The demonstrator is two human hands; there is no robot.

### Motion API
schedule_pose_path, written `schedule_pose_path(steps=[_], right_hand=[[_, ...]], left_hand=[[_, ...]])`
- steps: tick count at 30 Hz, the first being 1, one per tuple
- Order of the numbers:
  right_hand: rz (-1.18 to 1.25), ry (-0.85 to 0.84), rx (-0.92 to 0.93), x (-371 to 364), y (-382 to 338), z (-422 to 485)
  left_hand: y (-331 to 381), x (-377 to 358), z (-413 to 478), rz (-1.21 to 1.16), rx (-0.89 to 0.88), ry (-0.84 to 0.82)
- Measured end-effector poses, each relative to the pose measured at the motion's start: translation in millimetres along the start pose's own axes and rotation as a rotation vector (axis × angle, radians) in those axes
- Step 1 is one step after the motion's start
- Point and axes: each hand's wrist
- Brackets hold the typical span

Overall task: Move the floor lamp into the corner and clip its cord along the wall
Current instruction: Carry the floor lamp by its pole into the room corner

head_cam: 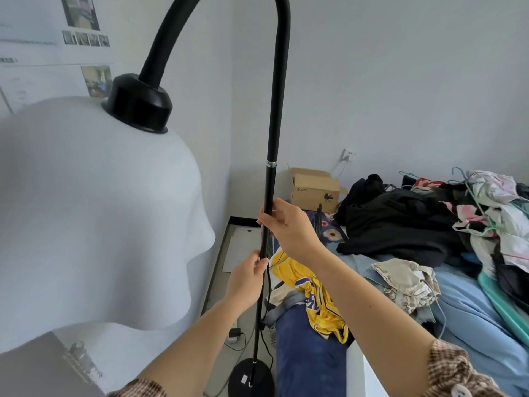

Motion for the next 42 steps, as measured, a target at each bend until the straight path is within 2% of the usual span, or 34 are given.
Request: schedule_pose_path(steps=[8,13,25,35,42], right_hand=[[0.031,0.074,0.025,6,-32,-61],[0.002,0.199,0.026,-1,-67,-113],[-0.082,0.544,-0.065,-40,-149,-291],[-0.141,0.856,-0.196,4,-177,-456],[-0.166,1.073,-0.282,74,-174,-589]], left_hand=[[8,15,-52,-0.053,-0.108,-0.092],[14,32,-95,-0.099,-0.221,-0.134],[18,62,-248,-0.217,-0.476,-0.383],[87,24,-385,-0.256,-0.731,-0.666],[166,-38,-499,-0.254,-0.827,-0.866]])
Point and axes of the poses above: each hand's wrist, its own z-axis towards the middle knuckle, its own x-axis out of the back of the hand, y = z × x, and after that the axes turned 11 degrees about z, right-handed
